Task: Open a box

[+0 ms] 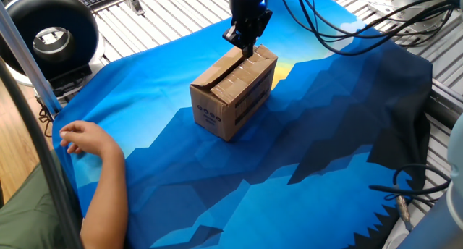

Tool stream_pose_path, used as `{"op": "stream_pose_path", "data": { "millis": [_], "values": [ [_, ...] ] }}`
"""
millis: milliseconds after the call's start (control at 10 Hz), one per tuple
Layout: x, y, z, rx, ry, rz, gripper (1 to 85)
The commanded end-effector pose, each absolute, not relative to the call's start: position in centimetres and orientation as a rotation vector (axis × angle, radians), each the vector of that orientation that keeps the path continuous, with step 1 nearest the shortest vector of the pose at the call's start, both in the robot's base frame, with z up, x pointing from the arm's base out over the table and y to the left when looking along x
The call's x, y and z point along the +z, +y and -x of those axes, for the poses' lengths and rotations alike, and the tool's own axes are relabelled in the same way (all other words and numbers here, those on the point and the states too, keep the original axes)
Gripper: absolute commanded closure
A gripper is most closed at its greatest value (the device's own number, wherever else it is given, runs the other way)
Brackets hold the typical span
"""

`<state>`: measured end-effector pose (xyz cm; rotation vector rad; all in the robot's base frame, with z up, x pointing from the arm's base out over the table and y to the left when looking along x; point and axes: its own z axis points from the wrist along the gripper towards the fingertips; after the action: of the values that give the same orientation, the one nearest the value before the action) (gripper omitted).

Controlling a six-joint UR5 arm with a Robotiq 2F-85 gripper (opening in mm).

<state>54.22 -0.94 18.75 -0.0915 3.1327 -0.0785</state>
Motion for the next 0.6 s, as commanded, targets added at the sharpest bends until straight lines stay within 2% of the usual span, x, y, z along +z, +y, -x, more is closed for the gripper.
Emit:
{"op": "stream_pose_path", "data": {
  "millis": [0, 500],
  "values": [
    [18.68, -0.67, -54.31, -0.050, 3.123, 0.083, 84.3],
    [18.75, -0.75, -54.44, -0.057, 3.120, 0.098, 84.3]
  ]
}}
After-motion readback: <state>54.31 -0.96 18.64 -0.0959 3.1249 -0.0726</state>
